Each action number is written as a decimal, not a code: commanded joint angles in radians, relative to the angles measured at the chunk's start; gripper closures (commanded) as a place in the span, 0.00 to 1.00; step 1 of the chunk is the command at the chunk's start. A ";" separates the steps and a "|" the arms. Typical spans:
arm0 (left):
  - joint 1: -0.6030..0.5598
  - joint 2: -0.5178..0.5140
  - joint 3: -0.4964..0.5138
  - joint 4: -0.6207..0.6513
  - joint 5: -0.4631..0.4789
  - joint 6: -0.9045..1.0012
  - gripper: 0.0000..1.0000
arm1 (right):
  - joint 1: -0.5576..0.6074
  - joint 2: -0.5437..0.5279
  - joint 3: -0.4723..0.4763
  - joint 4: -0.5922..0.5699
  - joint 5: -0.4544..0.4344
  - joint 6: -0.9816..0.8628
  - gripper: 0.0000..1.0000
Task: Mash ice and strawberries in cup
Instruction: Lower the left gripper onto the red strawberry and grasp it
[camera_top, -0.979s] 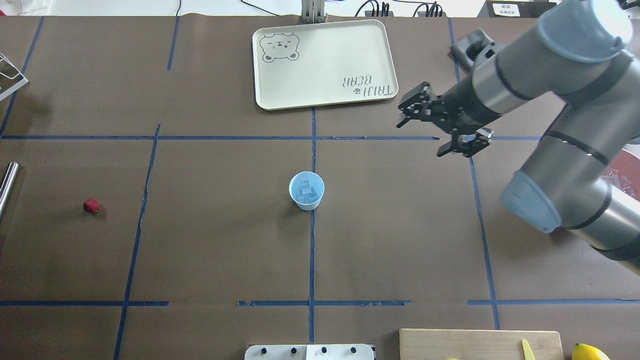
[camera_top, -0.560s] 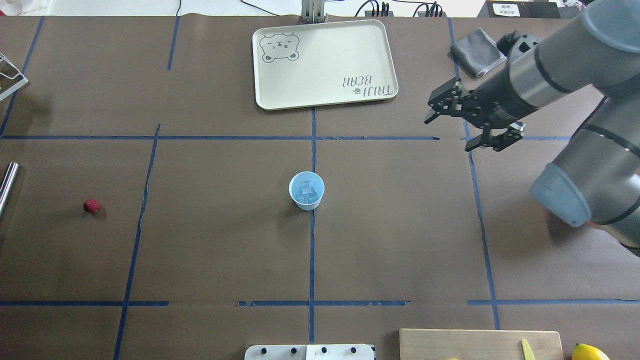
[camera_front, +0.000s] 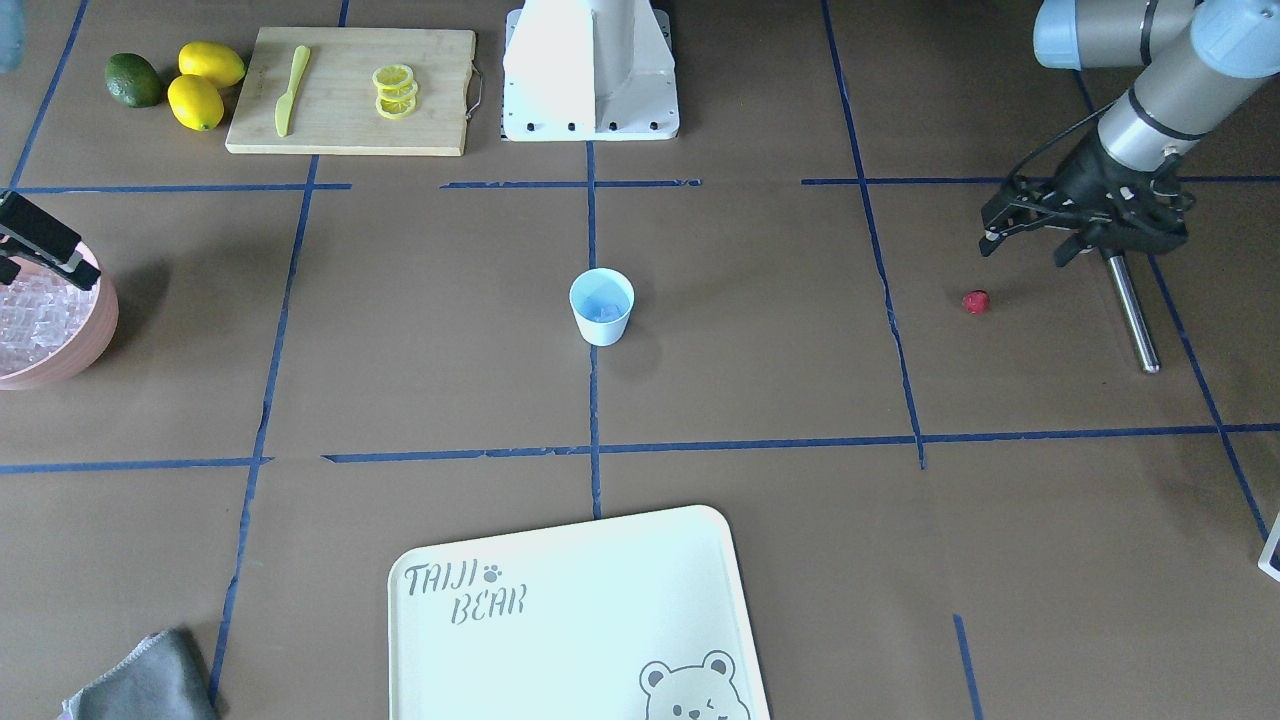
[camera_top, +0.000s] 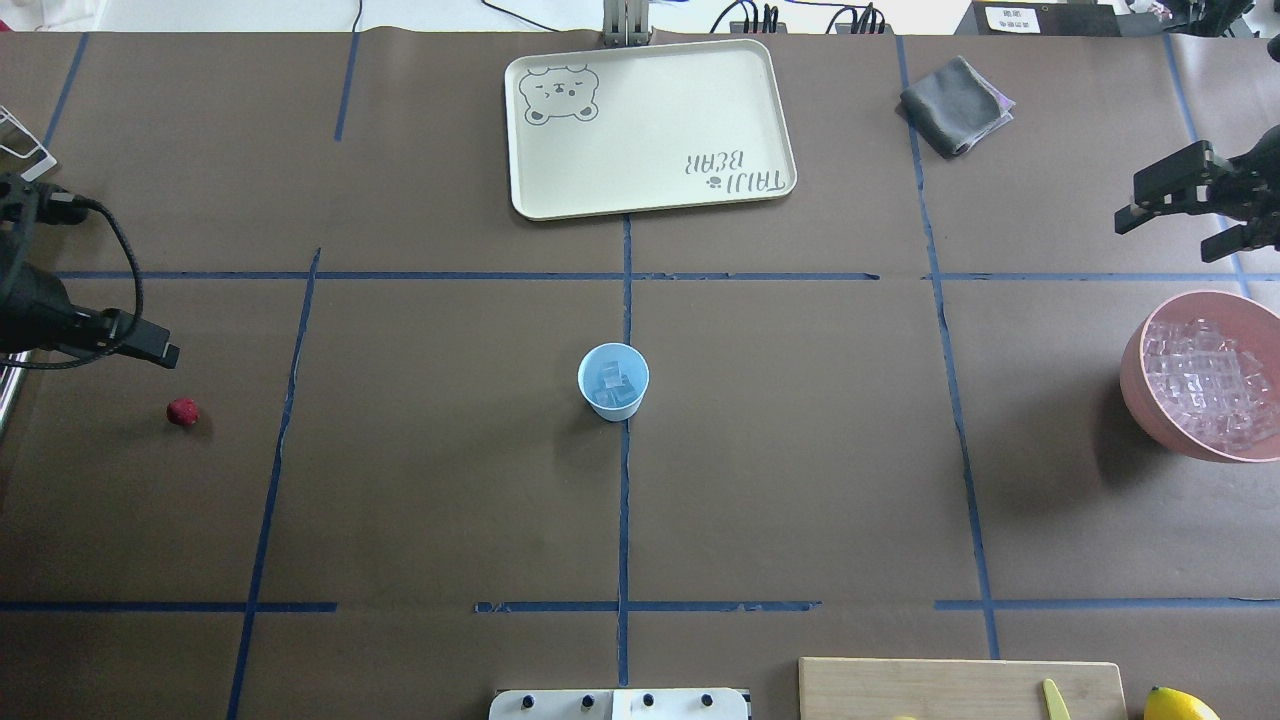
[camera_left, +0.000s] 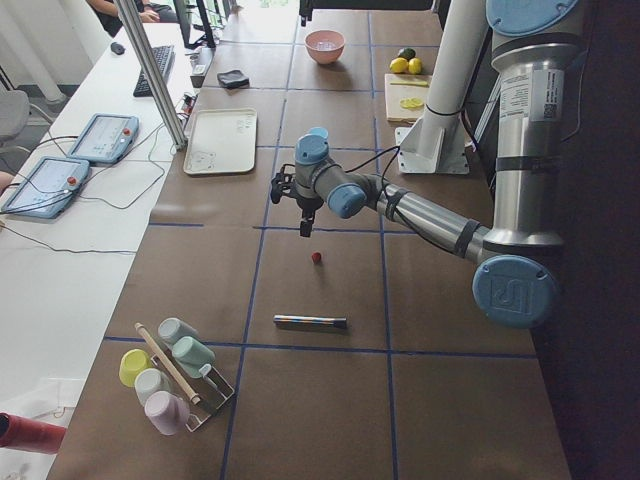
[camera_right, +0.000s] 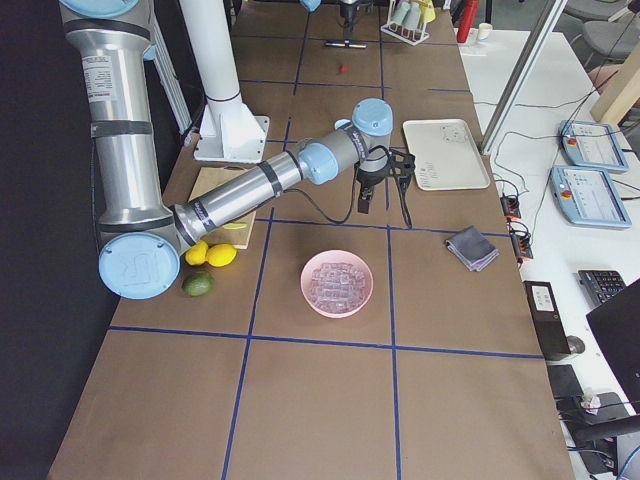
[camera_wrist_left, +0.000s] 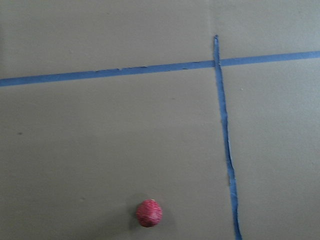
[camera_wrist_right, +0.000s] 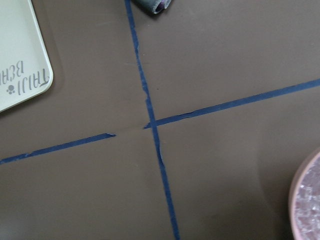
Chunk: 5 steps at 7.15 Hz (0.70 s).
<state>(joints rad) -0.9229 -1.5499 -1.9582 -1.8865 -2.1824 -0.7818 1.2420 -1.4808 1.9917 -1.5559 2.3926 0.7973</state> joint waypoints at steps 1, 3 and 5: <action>0.061 -0.022 0.082 -0.006 0.055 -0.019 0.00 | 0.037 -0.003 -0.001 -0.073 -0.009 -0.115 0.00; 0.064 -0.080 0.186 -0.008 0.050 -0.023 0.00 | 0.036 -0.004 0.001 -0.073 -0.007 -0.115 0.00; 0.087 -0.082 0.220 -0.011 0.049 -0.025 0.00 | 0.036 -0.004 0.002 -0.073 -0.007 -0.115 0.00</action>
<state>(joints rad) -0.8469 -1.6257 -1.7596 -1.8967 -2.1330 -0.8062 1.2777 -1.4848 1.9929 -1.6288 2.3854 0.6824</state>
